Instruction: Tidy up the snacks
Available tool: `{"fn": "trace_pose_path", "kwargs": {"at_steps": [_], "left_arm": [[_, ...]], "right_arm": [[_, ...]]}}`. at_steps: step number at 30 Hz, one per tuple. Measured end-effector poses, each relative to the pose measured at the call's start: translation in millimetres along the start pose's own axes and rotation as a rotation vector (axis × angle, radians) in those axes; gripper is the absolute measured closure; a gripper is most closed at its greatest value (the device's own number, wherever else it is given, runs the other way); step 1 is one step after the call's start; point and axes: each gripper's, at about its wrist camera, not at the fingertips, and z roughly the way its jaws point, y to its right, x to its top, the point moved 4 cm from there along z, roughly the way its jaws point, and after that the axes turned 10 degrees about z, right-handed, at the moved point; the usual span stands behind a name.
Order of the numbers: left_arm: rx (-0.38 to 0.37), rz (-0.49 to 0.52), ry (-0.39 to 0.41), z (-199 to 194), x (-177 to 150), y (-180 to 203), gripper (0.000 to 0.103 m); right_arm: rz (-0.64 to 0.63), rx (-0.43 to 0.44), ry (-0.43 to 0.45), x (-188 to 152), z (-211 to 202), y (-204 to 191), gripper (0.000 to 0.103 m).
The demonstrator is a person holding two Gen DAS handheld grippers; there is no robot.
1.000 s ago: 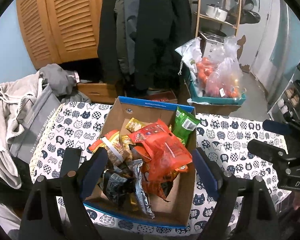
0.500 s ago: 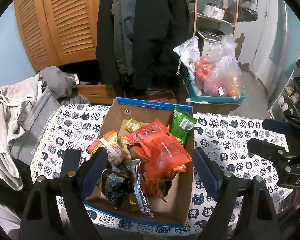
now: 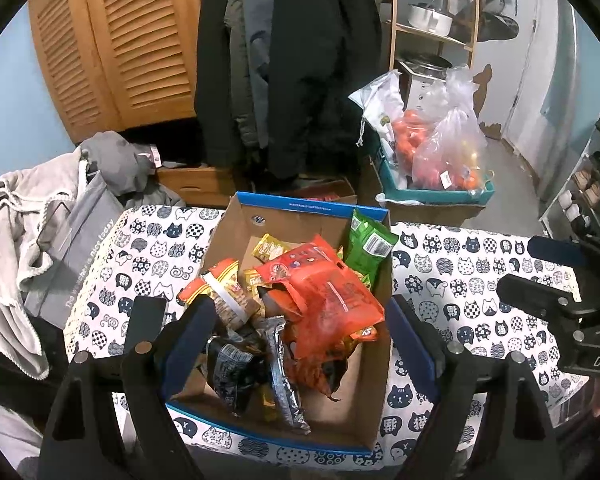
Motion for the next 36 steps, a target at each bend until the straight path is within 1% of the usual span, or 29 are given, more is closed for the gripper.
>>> {"fn": "trace_pose_path", "kwargs": {"at_steps": [4,11,23,36], "left_arm": [[-0.002,-0.004,-0.015,1.4,-1.0,-3.3,0.015],[0.016,0.002,-0.03,4.6,-1.9,-3.8,0.015],[0.047,0.022,-0.03,5.2,-3.0,-2.6,0.015],[0.044,0.033,-0.043,9.4,-4.7,0.4,0.015]], "right_arm": [[-0.001,0.0,-0.002,0.1,0.2,0.1,0.031],[-0.001,-0.008,-0.01,-1.9,2.7,1.5,0.031],[-0.003,-0.006,-0.015,-1.4,4.0,0.5,0.031],[0.0,-0.006,-0.015,-1.7,5.1,0.1,0.031]]}}
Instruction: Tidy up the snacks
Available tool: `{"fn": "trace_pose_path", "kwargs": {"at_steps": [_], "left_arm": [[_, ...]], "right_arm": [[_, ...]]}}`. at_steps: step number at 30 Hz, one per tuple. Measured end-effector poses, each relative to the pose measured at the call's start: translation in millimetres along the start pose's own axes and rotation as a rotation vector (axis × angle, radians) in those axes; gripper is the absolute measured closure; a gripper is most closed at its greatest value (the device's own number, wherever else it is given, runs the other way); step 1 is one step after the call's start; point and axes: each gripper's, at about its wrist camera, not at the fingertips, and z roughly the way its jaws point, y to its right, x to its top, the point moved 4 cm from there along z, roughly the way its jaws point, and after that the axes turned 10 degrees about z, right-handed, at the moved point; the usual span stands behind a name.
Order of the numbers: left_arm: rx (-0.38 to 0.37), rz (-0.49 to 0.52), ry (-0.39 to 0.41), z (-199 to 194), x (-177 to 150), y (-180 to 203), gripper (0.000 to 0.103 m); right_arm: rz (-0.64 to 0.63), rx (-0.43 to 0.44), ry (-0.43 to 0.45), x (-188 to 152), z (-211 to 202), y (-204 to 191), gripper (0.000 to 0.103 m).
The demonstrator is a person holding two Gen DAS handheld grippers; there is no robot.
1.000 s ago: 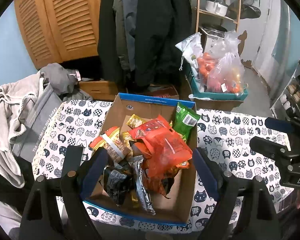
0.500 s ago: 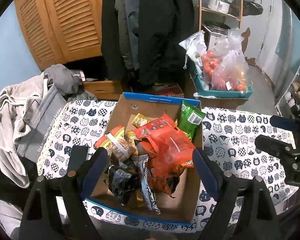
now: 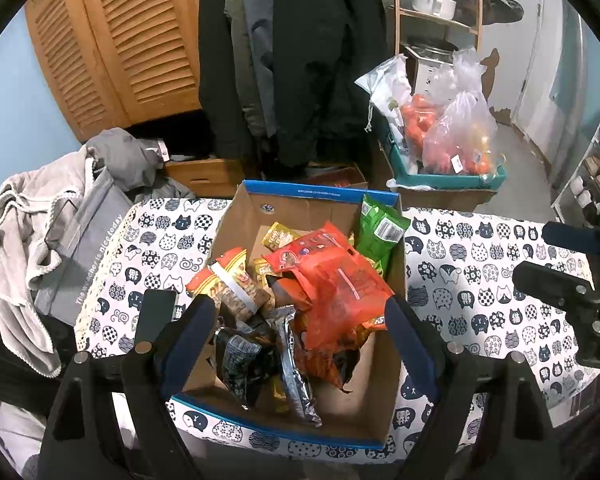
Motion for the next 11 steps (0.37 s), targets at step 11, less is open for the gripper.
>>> {"fn": "trace_pose_path", "kwargs": {"at_steps": [11], "left_arm": [[0.009,0.018,-0.002,2.7,-1.9,1.3,0.015]], "right_arm": [[0.022,0.01,-0.017,-3.2,3.0,1.1,0.031]]}}
